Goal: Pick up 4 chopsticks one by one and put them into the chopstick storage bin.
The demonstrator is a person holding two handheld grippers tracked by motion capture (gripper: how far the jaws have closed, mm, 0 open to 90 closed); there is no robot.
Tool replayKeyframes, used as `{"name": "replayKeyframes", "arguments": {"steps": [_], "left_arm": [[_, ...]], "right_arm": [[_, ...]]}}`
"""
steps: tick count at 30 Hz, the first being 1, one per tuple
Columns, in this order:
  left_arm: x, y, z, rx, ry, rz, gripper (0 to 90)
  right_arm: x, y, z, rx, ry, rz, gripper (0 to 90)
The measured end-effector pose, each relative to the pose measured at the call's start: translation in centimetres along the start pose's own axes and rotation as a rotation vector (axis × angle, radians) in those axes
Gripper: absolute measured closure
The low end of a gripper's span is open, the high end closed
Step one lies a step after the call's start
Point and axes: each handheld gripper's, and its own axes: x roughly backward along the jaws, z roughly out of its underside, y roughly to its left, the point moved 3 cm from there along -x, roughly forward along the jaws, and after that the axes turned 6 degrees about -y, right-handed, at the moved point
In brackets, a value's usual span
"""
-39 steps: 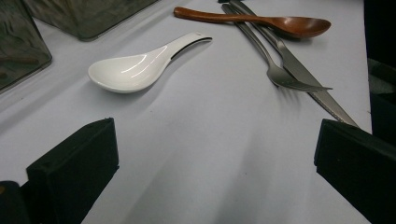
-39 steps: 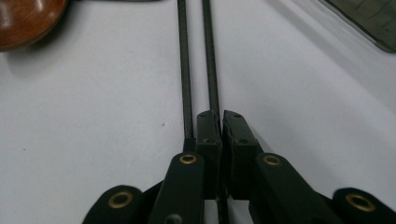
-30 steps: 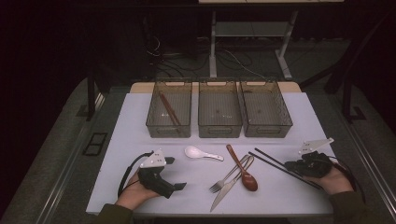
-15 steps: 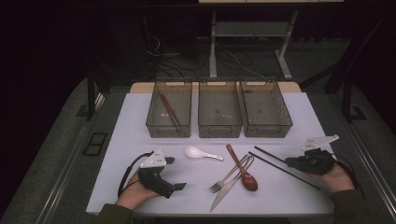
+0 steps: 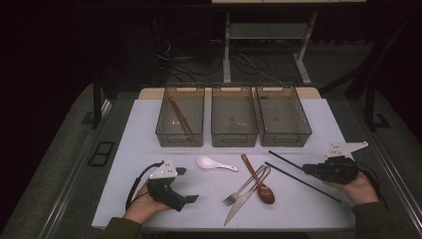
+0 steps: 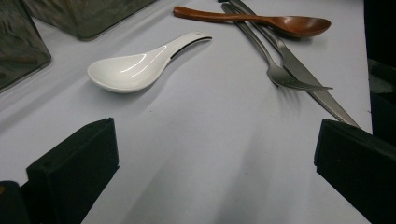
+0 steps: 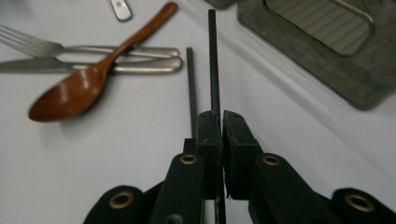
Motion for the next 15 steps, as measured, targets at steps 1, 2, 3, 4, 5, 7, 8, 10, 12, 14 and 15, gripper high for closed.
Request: {"name": "replayKeyframes", "arguments": {"steps": [1,2,3,4,5,7,8,10,12,14,15], "left_arm": [[0.0,0.0,0.0,0.0,0.0,0.0,0.0],[0.0,0.0,0.0,0.001,0.0,0.001,0.0],[0.0,0.0,0.0,0.002,-0.001,0.001,0.0],[0.0,0.0,0.0,0.002,-0.001,0.001,0.0],[0.0,0.0,0.0,0.0,0.0,0.001,0.0],[0.0,0.0,0.0,0.0,-0.001,0.002,0.0],[0.0,-0.1,0.0,0.0,-0.002,0.002,0.0],[0.0,0.0,0.0,-0.001,0.0,0.0,0.0],[0.0,0.0,0.0,0.0,0.001,0.0,0.0],[0.0,0.0,0.0,-0.001,0.0,0.001,0.0],[-0.1,-0.1,0.0,0.002,-0.004,0.001,0.0]], "right_arm": [[0.0,0.1,-0.2,-0.003,-0.008,-0.005,86.3],[0.0,0.2,-0.4,-0.001,-0.018,-0.007,86.2],[0.0,0.3,-0.6,-0.002,-0.021,-0.012,86.2],[-0.1,0.5,-0.8,-0.002,-0.025,-0.016,86.2],[-0.2,0.6,-1.0,0.004,-0.031,-0.021,86.3],[-0.4,0.8,-1.4,0.004,-0.037,-0.029,86.2],[-0.4,1.0,-1.6,0.004,-0.039,-0.029,86.2],[-0.6,1.2,-1.9,0.002,-0.045,-0.038,86.2],[-0.7,1.3,-2.3,0.0,-0.051,-0.038,86.2],[-0.9,1.5,-2.6,0.001,-0.062,-0.042,86.2],[-0.9,1.5,-2.8,0.001,-0.065,-0.043,86.2]]}}
